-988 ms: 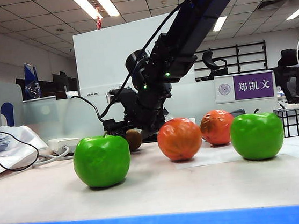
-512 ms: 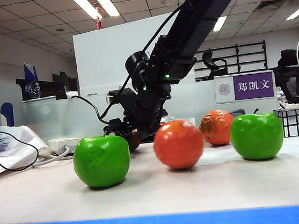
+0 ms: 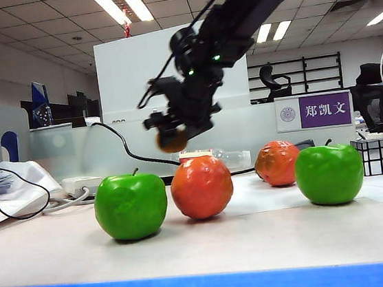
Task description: Put the same fruits together.
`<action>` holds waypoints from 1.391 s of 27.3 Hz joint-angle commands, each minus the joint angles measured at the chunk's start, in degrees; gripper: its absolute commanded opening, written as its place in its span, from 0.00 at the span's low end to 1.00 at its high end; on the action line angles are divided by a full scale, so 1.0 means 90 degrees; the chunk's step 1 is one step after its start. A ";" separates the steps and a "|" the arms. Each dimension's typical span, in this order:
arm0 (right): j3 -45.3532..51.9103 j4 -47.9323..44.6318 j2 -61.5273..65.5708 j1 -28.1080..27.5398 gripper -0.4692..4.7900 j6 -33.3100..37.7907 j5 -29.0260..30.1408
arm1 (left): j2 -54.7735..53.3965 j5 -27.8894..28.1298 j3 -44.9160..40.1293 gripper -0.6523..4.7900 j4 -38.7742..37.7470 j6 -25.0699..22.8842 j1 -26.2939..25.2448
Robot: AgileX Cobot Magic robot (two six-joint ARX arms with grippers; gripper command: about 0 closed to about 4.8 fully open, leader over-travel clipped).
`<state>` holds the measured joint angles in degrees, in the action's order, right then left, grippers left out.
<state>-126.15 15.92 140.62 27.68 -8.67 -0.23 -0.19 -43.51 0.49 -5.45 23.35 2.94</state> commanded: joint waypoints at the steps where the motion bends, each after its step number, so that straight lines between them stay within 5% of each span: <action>1: -0.0044 0.0391 -0.0202 -0.0425 0.08 -0.0085 -0.0148 | 0.0007 -0.0024 0.0010 0.23 0.0044 -0.0051 -0.0007; 13: -0.0039 0.2091 -0.1039 -0.2067 0.07 -0.0039 -0.0134 | 0.0007 0.0168 0.0010 0.23 0.0044 -0.0073 -0.0007; 24: 0.0010 0.3223 -0.1049 -0.2152 0.07 -0.0036 -0.0699 | 0.0007 0.0223 0.0010 0.23 0.0041 -0.0085 -0.0007; 38: 0.0889 0.3191 -0.1047 -0.2152 0.07 -0.0036 -0.0253 | 0.0007 0.0257 0.0010 0.23 0.0041 -0.0097 -0.0007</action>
<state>-118.52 46.00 131.61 8.23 -9.06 -3.75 -0.19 -41.32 0.49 -5.45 22.72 2.94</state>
